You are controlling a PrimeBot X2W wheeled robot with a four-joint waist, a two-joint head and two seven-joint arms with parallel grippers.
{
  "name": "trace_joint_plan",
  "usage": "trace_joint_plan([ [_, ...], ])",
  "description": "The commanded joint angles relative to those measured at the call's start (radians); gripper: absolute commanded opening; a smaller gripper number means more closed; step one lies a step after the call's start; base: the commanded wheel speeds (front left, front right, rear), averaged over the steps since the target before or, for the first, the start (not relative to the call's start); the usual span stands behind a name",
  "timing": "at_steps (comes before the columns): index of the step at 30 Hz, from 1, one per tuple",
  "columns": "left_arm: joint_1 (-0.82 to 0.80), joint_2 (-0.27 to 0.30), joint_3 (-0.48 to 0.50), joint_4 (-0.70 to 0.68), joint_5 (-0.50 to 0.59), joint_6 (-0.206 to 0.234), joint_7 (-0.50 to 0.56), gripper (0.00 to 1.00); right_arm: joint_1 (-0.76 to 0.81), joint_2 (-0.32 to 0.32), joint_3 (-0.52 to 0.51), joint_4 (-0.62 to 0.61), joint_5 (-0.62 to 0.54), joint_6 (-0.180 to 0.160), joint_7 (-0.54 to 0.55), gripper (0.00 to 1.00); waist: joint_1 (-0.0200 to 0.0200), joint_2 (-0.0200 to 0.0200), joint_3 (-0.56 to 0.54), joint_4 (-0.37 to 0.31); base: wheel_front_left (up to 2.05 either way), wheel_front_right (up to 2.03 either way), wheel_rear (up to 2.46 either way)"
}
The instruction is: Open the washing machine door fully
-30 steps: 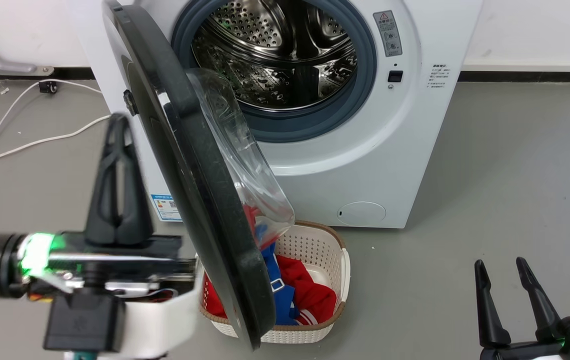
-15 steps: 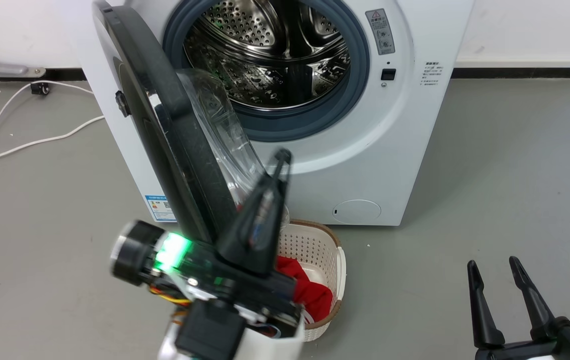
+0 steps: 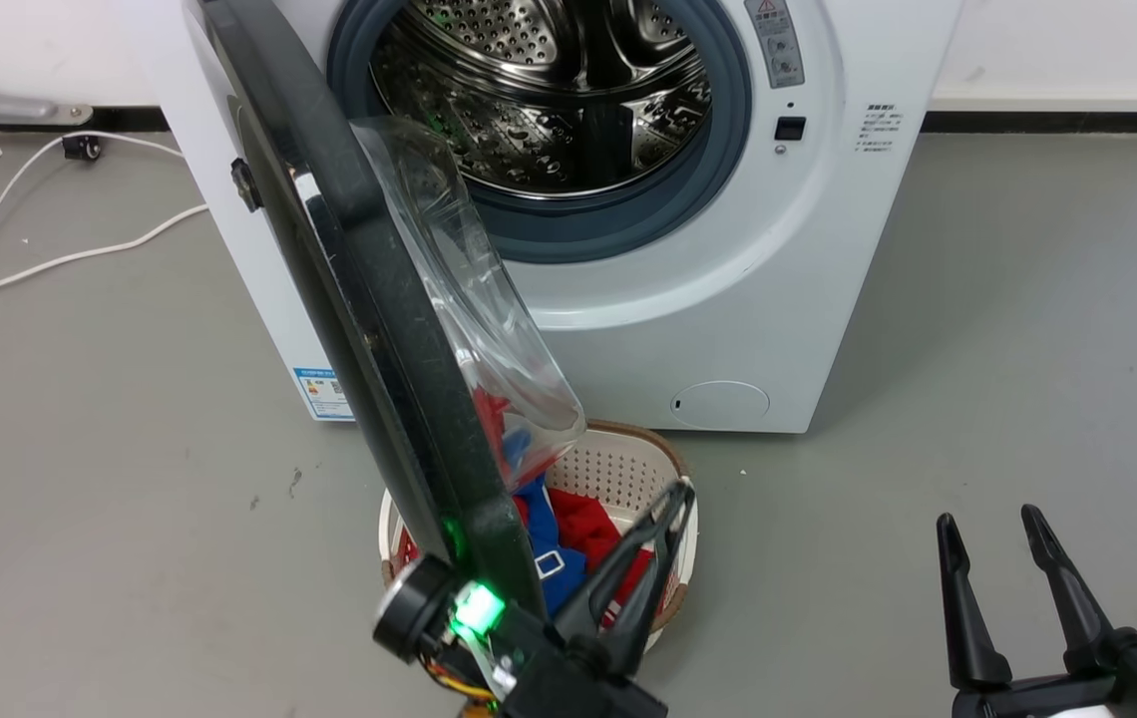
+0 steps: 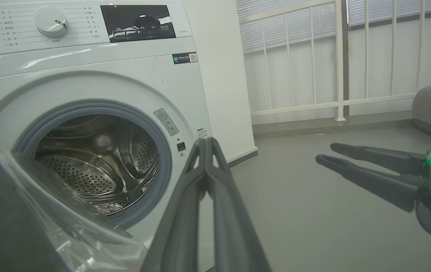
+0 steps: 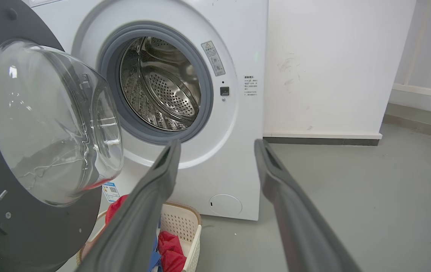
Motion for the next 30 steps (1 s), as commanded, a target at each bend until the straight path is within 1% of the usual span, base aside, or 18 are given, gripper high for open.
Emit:
trace_joint_plan([
  [1,0.014,0.004,-0.003,0.010,-0.002,-0.003,-0.006,0.00,-0.008,0.002,-0.002,-0.005,-0.002,0.000,-0.002,1.00,0.0000,0.0000,0.004,0.002,0.00,0.00,0.00],
  [6,0.048,0.011,-0.003,0.070,-0.019,0.012,-0.009,0.00,-0.016,0.002,-0.003,-0.002,-0.002,0.000,-0.002,1.00,0.0000,0.0000,0.016,0.009,0.00,0.00,0.00],
  [15,0.081,0.023,0.046,0.172,-0.061,0.051,-0.015,0.00,-0.025,0.002,-0.008,0.008,0.005,0.000,-0.002,1.00,0.0000,0.0000,0.033,0.023,0.00,0.00,0.00],
  [20,0.095,0.032,0.071,0.184,-0.074,0.070,-0.013,0.00,-0.023,0.002,-0.012,0.014,0.011,0.000,-0.002,1.00,0.0000,0.0000,0.036,0.042,0.00,0.00,0.00],
  [24,0.104,0.046,0.102,0.177,-0.082,0.094,-0.013,0.00,-0.017,0.002,-0.012,0.016,0.012,0.000,-0.002,1.00,0.0000,0.0000,0.037,0.065,0.00,0.00,0.00],
  [27,0.120,0.068,0.145,0.167,-0.092,0.121,-0.011,0.00,-0.010,0.002,-0.010,0.019,0.014,0.000,-0.002,1.00,0.0000,0.0000,0.040,0.088,0.00,0.00,0.00],
  [30,0.135,0.083,0.172,0.152,-0.096,0.136,-0.010,0.00,-0.006,0.002,-0.013,0.019,0.014,0.000,-0.002,1.00,0.0000,0.0000,0.044,0.113,0.00,0.00,0.00],
])
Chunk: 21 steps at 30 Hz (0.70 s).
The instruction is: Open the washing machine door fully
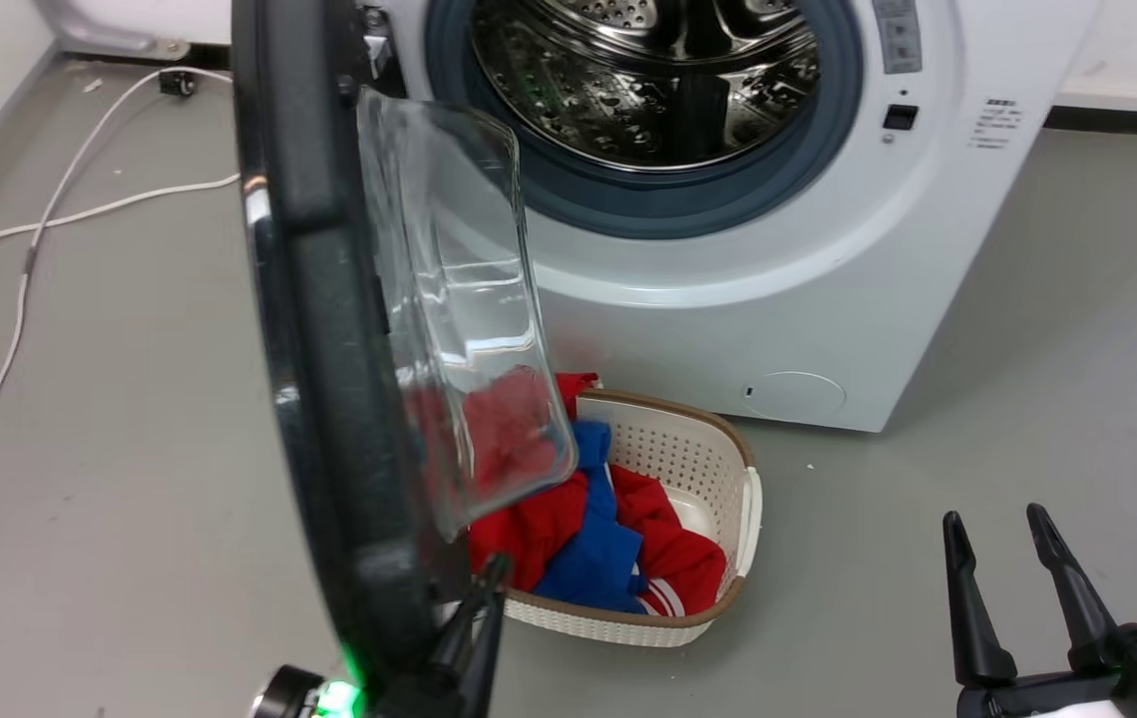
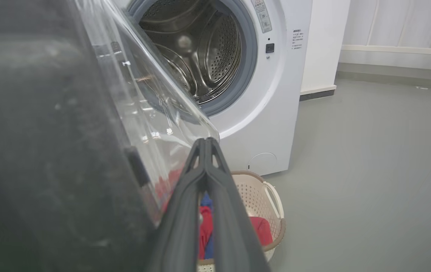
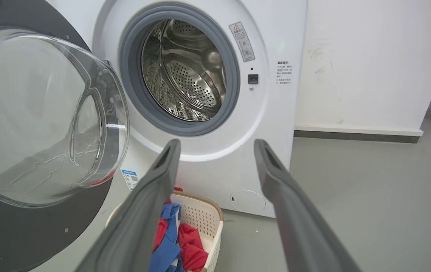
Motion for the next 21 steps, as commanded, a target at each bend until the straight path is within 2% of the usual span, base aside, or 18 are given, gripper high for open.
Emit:
trace_joint_plan([
  [1,-0.010,0.019,0.035,-0.001,-0.008,0.015,0.005,0.00,0.007,0.002,-0.003,0.000,0.001,0.000,-0.002,1.00,0.0001,0.0000,0.003,0.014,0.00,0.00,0.00],
  [10,0.041,0.054,0.128,-0.035,-0.027,0.070,0.004,0.00,0.010,0.002,-0.010,0.004,-0.004,0.000,-0.002,1.00,0.0001,0.0000,0.009,0.072,0.00,0.00,0.00],
  [20,0.058,0.119,0.263,-0.085,-0.050,0.112,0.001,0.00,-0.002,0.002,-0.010,0.002,-0.016,0.000,-0.002,1.00,0.0001,0.0000,0.024,0.110,0.00,0.00,0.00],
  [21,0.067,0.139,0.303,-0.102,-0.057,0.121,0.002,0.00,-0.008,0.002,-0.011,-0.002,-0.020,0.000,-0.002,1.00,0.0001,0.0000,0.031,0.111,0.00,0.00,0.00],
])
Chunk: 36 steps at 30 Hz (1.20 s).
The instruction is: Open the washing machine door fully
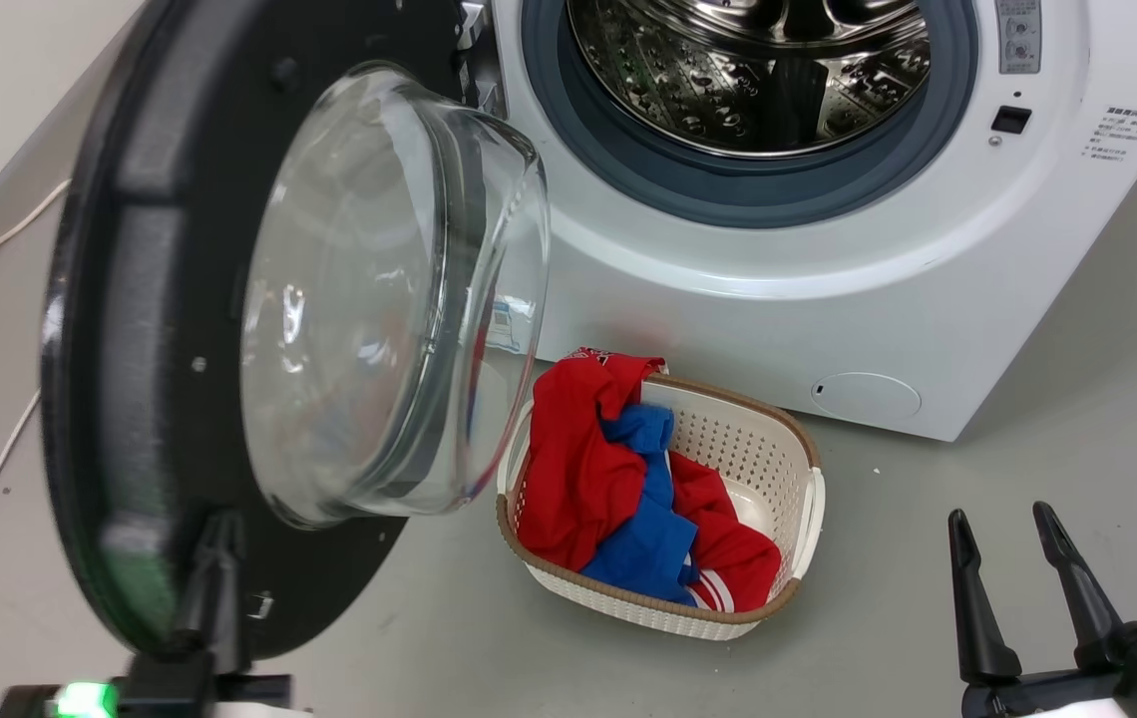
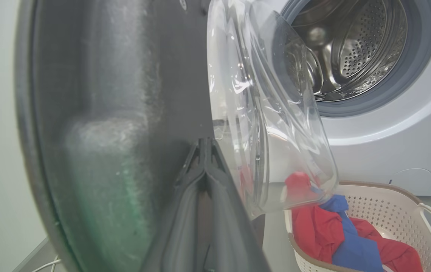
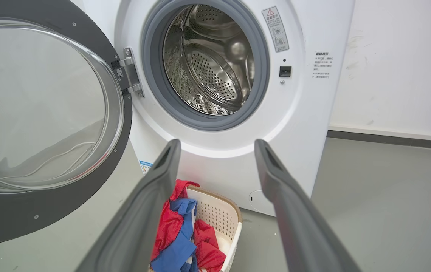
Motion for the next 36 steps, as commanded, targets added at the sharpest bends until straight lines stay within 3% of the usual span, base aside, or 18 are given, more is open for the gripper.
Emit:
trace_joint_plan([
  [1,0.010,0.019,0.032,-0.004,-0.010,0.012,-0.002,0.00,-0.009,0.002,-0.002,-0.005,-0.005,0.000,-0.002,1.00,0.0001,0.0000,0.004,-0.001,0.00,0.00,0.00],
  [16,-0.029,0.080,0.224,0.043,-0.084,0.012,-0.002,0.00,-0.027,0.002,-0.011,-0.014,-0.026,0.000,-0.002,1.00,0.0001,0.0000,0.043,-0.009,0.00,0.00,0.00],
  [36,-0.197,0.154,0.368,0.251,-0.133,-0.064,-0.001,0.00,-0.057,0.002,-0.014,-0.004,-0.050,0.000,-0.002,1.00,0.0001,0.0000,0.073,-0.018,0.00,0.00,0.00],
])
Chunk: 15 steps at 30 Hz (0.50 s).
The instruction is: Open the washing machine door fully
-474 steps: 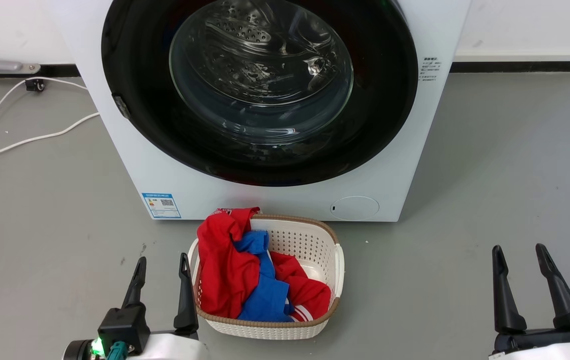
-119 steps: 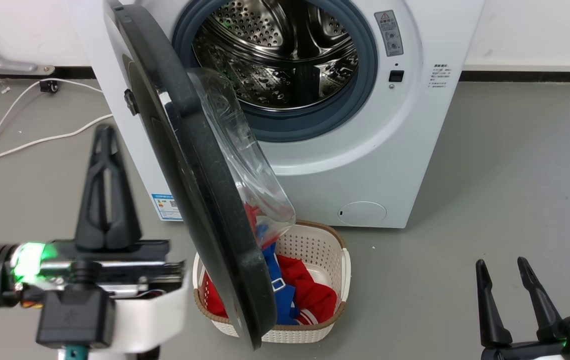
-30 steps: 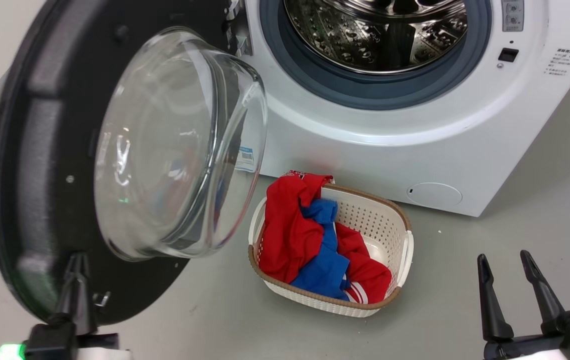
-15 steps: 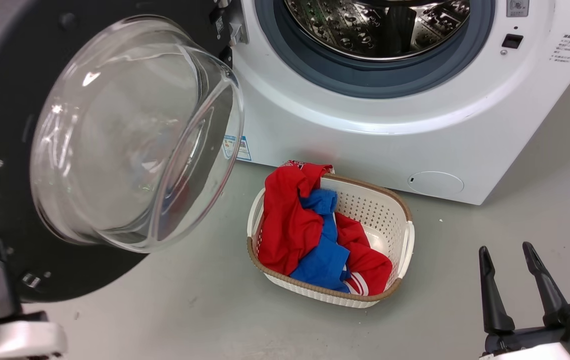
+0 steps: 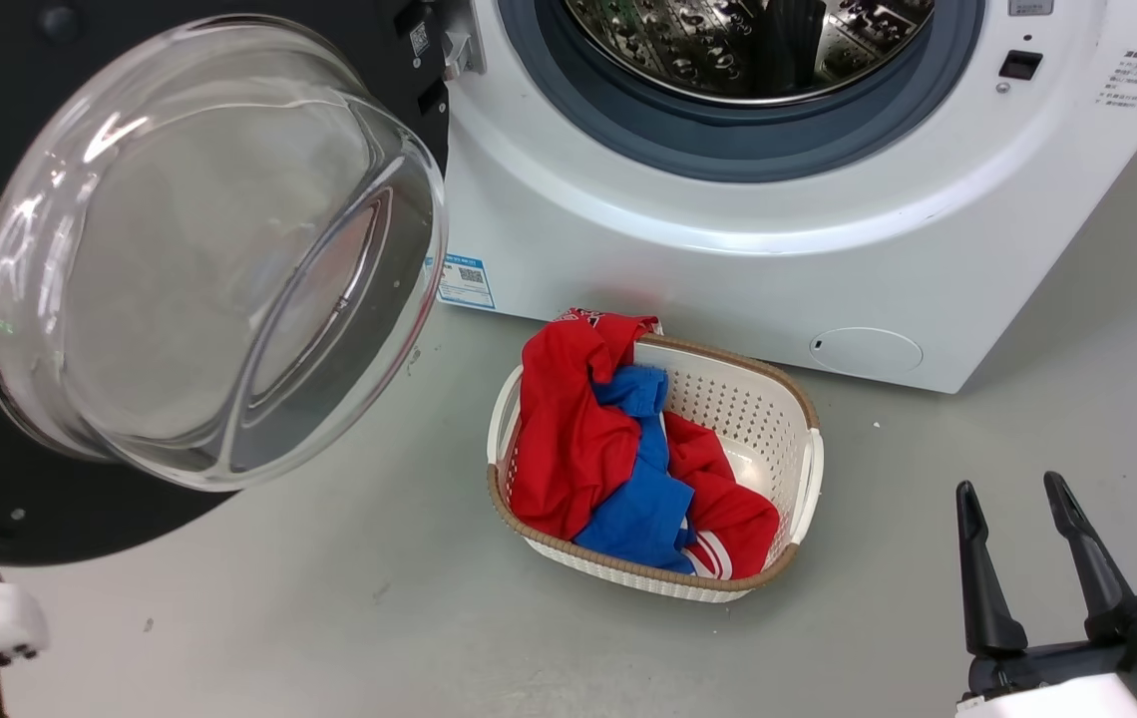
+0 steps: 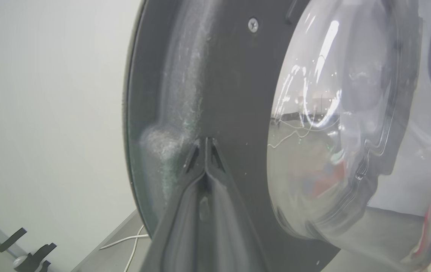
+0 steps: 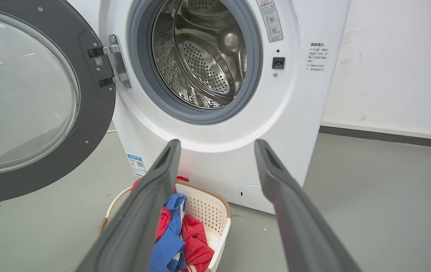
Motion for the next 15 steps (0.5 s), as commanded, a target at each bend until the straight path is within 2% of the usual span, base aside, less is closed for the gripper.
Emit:
trace_joint_plan([
  [1,-0.021,0.015,0.018,0.016,-0.005,0.000,0.000,0.00,-0.016,0.002,0.000,0.000,-0.007,0.000,-0.002,1.00,0.0000,0.0000,0.003,-0.001,0.00,0.00,0.00],
  [4,-0.074,0.033,0.038,0.091,-0.017,-0.030,0.000,0.00,-0.026,0.002,0.001,-0.002,-0.010,0.000,-0.002,1.00,0.0000,0.0000,0.018,-0.005,0.00,0.00,0.00],
  [15,-0.217,0.080,0.058,0.261,-0.022,-0.088,0.000,0.00,-0.047,0.002,0.000,-0.005,-0.024,0.000,-0.002,1.00,0.0000,0.0000,0.051,-0.013,0.00,0.00,0.00],
])
